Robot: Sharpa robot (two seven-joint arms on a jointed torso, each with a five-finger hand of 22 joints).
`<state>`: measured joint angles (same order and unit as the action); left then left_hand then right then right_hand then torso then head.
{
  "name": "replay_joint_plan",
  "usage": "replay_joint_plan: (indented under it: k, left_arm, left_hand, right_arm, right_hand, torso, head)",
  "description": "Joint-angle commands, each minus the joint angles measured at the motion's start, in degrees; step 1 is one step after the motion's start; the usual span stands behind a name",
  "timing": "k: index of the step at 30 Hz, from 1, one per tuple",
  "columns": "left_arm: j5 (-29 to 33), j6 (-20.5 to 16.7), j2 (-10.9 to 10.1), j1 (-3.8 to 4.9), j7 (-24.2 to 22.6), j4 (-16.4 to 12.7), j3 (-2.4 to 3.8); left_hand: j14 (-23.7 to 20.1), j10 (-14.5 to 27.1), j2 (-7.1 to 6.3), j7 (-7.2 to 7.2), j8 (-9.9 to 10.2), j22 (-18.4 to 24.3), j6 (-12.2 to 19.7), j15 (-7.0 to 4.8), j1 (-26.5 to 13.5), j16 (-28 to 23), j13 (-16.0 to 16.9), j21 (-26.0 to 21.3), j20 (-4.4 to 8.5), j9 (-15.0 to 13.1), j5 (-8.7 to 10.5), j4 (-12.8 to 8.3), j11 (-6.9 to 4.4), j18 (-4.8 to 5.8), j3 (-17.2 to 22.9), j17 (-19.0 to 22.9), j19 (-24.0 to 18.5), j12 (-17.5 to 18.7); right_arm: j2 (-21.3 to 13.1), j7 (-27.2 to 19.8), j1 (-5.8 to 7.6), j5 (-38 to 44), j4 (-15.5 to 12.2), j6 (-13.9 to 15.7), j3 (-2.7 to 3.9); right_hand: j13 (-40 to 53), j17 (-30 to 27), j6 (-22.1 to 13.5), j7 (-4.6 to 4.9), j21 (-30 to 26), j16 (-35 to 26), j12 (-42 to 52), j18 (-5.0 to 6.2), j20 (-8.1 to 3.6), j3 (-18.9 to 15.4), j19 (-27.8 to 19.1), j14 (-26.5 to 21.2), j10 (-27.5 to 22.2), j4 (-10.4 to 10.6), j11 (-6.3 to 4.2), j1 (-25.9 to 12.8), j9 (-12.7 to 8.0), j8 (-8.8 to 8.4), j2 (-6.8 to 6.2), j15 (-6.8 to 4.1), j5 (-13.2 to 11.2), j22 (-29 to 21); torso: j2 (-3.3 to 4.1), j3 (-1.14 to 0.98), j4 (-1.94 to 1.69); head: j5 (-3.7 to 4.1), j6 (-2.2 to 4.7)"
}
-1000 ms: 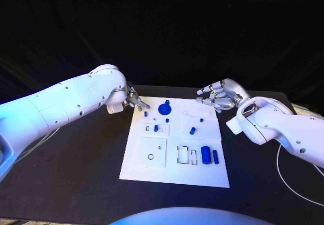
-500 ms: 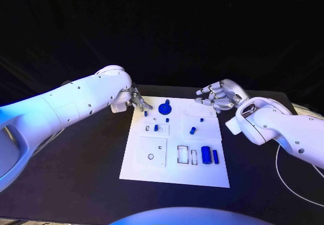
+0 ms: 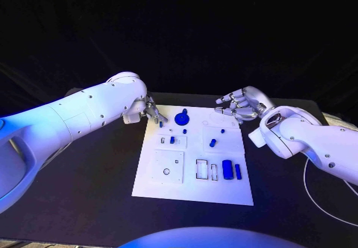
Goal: Assemble the parts on the task board
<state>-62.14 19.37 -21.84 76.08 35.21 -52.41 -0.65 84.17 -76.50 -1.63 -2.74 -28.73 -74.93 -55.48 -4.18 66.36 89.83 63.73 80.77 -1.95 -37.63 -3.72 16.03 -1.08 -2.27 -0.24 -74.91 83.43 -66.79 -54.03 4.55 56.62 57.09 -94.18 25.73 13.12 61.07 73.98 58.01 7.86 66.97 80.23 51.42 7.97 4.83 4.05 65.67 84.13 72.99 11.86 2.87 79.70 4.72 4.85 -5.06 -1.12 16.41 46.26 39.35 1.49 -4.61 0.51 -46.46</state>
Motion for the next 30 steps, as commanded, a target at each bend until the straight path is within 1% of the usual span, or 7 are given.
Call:
replay_joint_plan:
  k: [1, 18, 22, 28, 30]
  left_arm:
    - [-0.8, 1.3, 0.3, -0.06, -0.6, 0.3, -0.02]
    - [-0.6, 1.1, 1.0, -0.26, -0.9, 0.9, -0.09]
    - [-0.5, 1.1, 1.2, -0.30, -0.9, 1.2, -0.11]
    - [0.0, 1.4, 1.4, -0.34, -1.0, 1.5, -0.18]
    - [0.2, 1.4, 1.4, -0.36, -1.0, 1.5, -0.20]
  left_hand:
    - [5.8, -0.3, 0.21, 0.01, -0.4, -4.1, -0.4, -0.30, 0.8, 0.2, 0.1, 0.2, -0.03, -0.1, -0.01, -0.2, -0.15, -0.70, -0.3, -15.1, 0.3, -0.3]
    - [5.8, -0.4, 2.56, 0.25, -1.1, -4.5, -0.3, -0.48, 4.0, 0.2, 0.1, 0.4, 0.16, -0.5, -0.05, -1.3, -0.37, -0.62, 0.1, -15.1, 0.5, -0.4]
    - [5.8, -0.4, 3.81, 0.39, -1.1, -4.5, 0.1, -0.58, 6.2, 0.2, 0.0, 0.3, 0.25, -0.6, 0.17, -2.4, -0.51, -0.65, 1.3, -15.1, 0.5, -0.3]
    - [5.8, -0.2, 4.88, 0.47, -0.7, -4.6, 0.6, -0.67, 9.0, 0.2, -0.2, 0.3, 0.35, -0.3, 0.24, -4.0, -0.60, -0.63, 3.3, -15.1, 0.5, -0.1]
    - [5.8, -0.1, 5.40, 0.56, -0.4, -4.6, 0.9, -0.74, 10.7, 0.2, -0.4, 0.2, 0.40, -0.1, 0.20, -5.1, -0.69, -0.63, 4.9, -15.1, 0.5, 0.1]
  right_arm:
    - [0.1, -0.6, -0.05, 0.2, 0.0, -0.9, 0.00]
    - [0.1, -0.6, -0.06, 0.2, 0.0, -0.9, 0.00]
    - [0.2, -0.6, -0.07, 0.2, 0.0, -0.9, 0.00]
    - [0.2, -0.6, -0.07, 0.2, -0.1, -1.0, 0.00]
    - [0.2, -0.6, -0.07, 0.2, -0.1, -1.0, 0.00]
  right_hand:
    - [0.0, 0.0, -0.4, -0.01, -0.3, -0.4, -0.2, 0.48, 0.05, 0.1, -0.2, 2.2, -0.4, 0.2, -0.11, -0.2, 0.1, -0.14, 0.23, -0.28, 0.1, -0.1]
    - [-0.1, 0.0, -0.4, -0.01, -0.3, -0.4, -0.2, 0.48, 0.05, 0.1, -0.2, 2.2, -0.4, 0.2, -0.12, -0.1, 0.1, -0.13, 0.27, -0.29, 0.2, -0.1]
    - [-0.1, 0.0, -0.4, -0.01, -0.3, -0.4, -0.2, 0.48, 0.05, 0.1, -0.2, 2.2, -0.4, 0.2, -0.12, -0.1, 0.1, -0.13, 0.27, -0.29, 0.2, -0.1]
    - [-0.1, 0.0, -0.4, -0.01, -0.3, -0.4, -0.2, 0.48, 0.05, 0.1, -0.2, 2.2, -0.4, 0.2, -0.12, -0.1, 0.1, -0.13, 0.27, -0.29, 0.2, -0.1]
    - [-0.1, 0.0, -0.4, -0.01, -0.3, -0.4, -0.2, 0.48, 0.05, 0.1, -0.2, 2.2, -0.4, 0.2, -0.12, -0.1, 0.1, -0.13, 0.27, -0.29, 0.2, -0.1]
  torso:
    - [-0.01, -0.01, 0.02]
    - [-0.04, 0.05, -0.05]
    - [-0.06, 0.04, -0.07]
    - [-0.05, 0.04, -0.04]
    - [-0.05, 0.04, -0.03]
  head:
    - [-0.03, -0.03]
    - [0.19, -0.35]
    - [0.18, -0.41]
    - [0.19, -0.58]
    - [0.18, -0.58]
